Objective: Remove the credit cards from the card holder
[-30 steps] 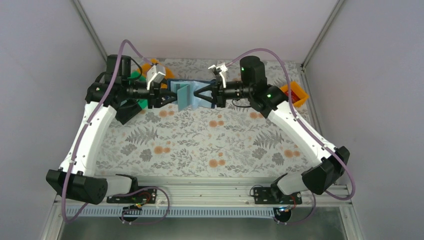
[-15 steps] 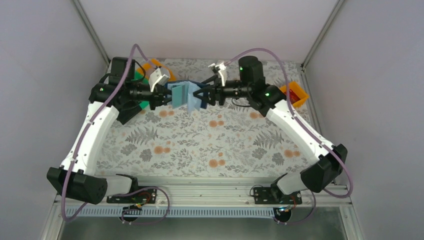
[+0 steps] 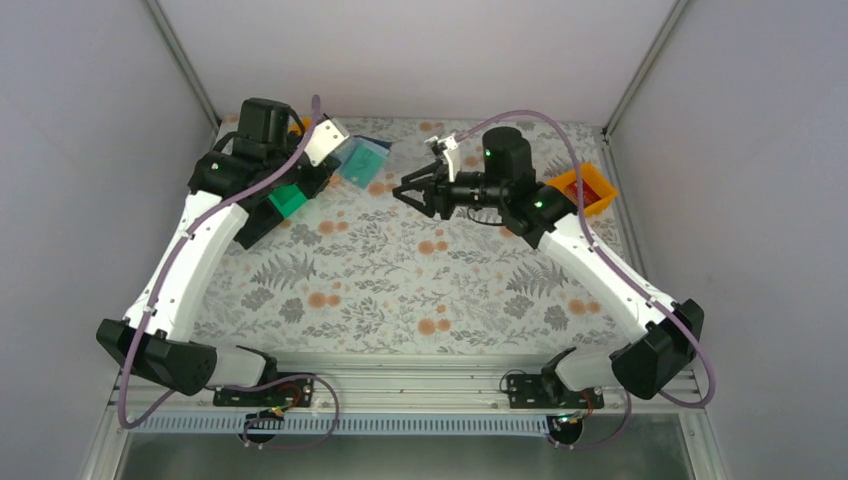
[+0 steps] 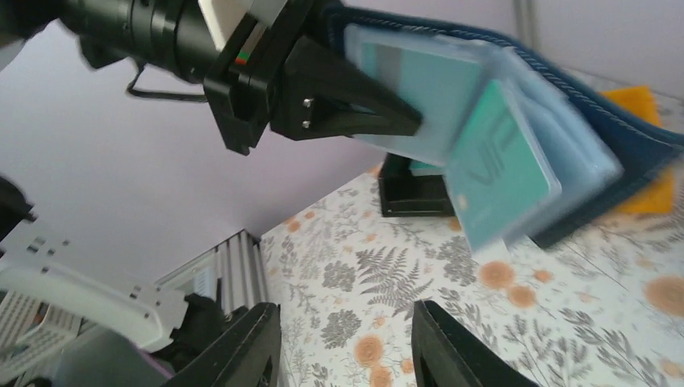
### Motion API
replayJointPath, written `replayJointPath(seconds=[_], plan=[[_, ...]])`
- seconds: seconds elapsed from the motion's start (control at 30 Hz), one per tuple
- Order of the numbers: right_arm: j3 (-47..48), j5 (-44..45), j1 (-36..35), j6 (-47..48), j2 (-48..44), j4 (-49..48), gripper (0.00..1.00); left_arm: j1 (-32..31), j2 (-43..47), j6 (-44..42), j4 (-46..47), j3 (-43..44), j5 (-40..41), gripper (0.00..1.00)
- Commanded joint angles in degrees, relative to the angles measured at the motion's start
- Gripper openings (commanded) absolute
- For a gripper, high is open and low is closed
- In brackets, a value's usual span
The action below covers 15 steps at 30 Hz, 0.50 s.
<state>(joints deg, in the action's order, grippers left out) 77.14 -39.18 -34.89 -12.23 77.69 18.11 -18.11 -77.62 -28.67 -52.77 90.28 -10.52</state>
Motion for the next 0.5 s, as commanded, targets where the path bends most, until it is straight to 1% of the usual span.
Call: replayJointPath(seconds=[0.0,0.07,0.1,0.2,0.27,0.3,0.33,0.4,0.43,0.47], plan=[[-0.4,-6.7,-1.6,-1.1,-0.4,-7.6,0.42,1.4,-0.2,2.9,-2.4,2.7,-19.4,0.02],[-0.9,-7.9,-1.7,-2.4,-0.7,-10.0,0.41,1.8,-0.5,3.2,-2.5,2.5,-21.9,0.02],[-0.8,-7.1,-2.0,-2.7,-0.4,-10.4,0.41,1.9,-0.4,3.2,-2.6,2.4,-23.9,0.02],[0.1,0.1,-2.2,-1.8,0.7,-6.3,0.44,2.9,0.2,2.4,-3.5,3.0,-31.2,0.02],[-0.1,3.0,-2.2,-1.6,0.9,-5.3,0.48,3.4,0.7,2.2,-3.8,3.5,-32.6,0.02],[0.1,4.2,-2.2,-1.6,1.2,-4.7,0.53,3.6,1.0,2.1,-3.8,3.4,-32.7,0.02],[0.4,6.1,-2.2,-1.7,1.6,-3.7,0.61,3.8,1.3,2.0,-3.8,3.2,-33.2,0.02],[1.7,11.3,-2.2,-1.5,2.7,-1.0,0.94,4.3,1.8,1.6,-3.9,2.4,-35.3,0.02],[2.1,13.1,-2.2,-1.3,3.2,0.0,0.99,4.6,2.0,1.3,-4.1,2.1,-36.6,0.02],[2.3,14.2,-2.2,-1.0,3.4,0.4,0.99,4.7,2.2,1.1,-4.3,1.9,-37.4,0.02]])
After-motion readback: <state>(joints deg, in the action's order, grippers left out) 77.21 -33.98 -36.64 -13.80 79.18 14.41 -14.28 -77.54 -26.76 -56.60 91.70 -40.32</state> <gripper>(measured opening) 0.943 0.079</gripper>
